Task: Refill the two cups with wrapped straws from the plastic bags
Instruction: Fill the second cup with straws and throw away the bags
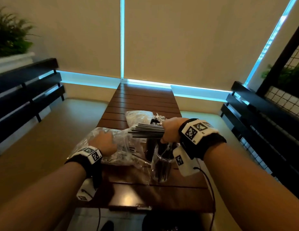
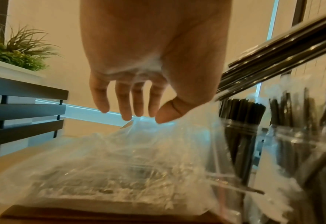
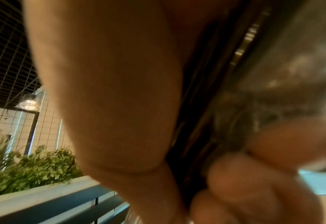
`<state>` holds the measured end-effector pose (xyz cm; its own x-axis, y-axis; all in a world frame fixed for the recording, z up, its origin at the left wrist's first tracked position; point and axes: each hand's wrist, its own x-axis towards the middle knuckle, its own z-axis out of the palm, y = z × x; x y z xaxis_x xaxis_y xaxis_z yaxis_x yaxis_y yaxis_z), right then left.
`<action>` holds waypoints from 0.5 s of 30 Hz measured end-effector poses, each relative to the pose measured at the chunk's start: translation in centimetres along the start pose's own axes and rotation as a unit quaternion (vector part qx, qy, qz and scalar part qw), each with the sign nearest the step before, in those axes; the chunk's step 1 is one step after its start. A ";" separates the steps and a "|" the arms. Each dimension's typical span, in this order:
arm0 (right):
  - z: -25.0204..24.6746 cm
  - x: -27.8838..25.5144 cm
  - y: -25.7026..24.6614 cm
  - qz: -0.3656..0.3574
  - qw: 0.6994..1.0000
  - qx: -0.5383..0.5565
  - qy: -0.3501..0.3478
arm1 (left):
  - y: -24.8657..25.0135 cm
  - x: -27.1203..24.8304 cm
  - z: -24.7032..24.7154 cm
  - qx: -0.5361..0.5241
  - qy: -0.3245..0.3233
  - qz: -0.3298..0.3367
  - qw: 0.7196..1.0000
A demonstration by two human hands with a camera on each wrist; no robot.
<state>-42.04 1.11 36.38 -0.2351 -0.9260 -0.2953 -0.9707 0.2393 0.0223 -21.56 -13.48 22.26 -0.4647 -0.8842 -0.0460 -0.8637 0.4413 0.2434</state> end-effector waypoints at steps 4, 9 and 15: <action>-2.7 -2.3 0.8 0.025 0.999 -0.018 0.011 | 2.8 -1.4 -3.0 -0.122 0.064 0.045 0.989; -3.0 -2.3 0.2 0.008 0.993 0.035 0.110 | 5.6 -1.9 -5.1 -0.328 -0.081 0.136 0.931; 2.3 0.5 -3.8 -0.025 0.949 0.197 0.244 | 10.3 -2.4 -9.3 -0.751 -0.093 0.088 0.648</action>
<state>-38.33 0.43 34.00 -0.2780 -0.9410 0.1929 -0.9099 0.1936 -0.3670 -27.54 -8.21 33.90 -0.6659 -0.7455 0.0277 0.3042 -0.2374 0.9226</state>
